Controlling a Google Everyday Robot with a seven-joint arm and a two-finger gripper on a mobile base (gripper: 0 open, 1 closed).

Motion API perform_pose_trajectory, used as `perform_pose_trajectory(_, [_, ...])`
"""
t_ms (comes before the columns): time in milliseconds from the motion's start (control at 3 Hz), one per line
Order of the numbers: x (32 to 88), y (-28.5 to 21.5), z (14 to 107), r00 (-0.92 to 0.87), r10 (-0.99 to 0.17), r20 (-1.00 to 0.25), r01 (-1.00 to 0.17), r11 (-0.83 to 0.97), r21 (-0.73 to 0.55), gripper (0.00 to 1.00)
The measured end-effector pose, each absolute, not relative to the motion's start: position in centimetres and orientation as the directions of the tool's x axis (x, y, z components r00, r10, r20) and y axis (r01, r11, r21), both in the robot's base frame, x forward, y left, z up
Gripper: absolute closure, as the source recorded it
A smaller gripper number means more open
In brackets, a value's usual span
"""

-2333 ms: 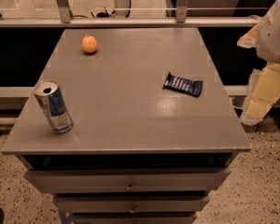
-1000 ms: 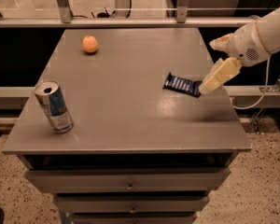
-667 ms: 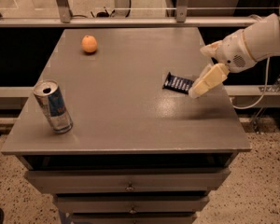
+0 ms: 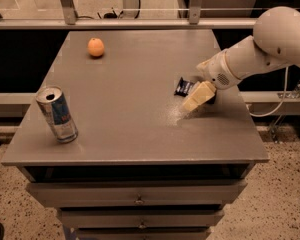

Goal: Pick rxbar blueberry

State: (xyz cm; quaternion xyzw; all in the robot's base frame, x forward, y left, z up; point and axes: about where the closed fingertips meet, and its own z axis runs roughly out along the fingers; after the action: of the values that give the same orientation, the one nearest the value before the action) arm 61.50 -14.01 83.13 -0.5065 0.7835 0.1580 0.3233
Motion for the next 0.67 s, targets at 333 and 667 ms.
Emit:
perform_pose_trajectory(333, [62.42, -14.41, 82.04, -0.31, -0.684, -0.66, -0.881, 0.469, -0.071, 0.16])
perform_pose_trajectory(667, [63.19, -15.38, 82.27, -0.325, -0.676, -0.662, -0.866, 0.493, -0.078, 0.39])
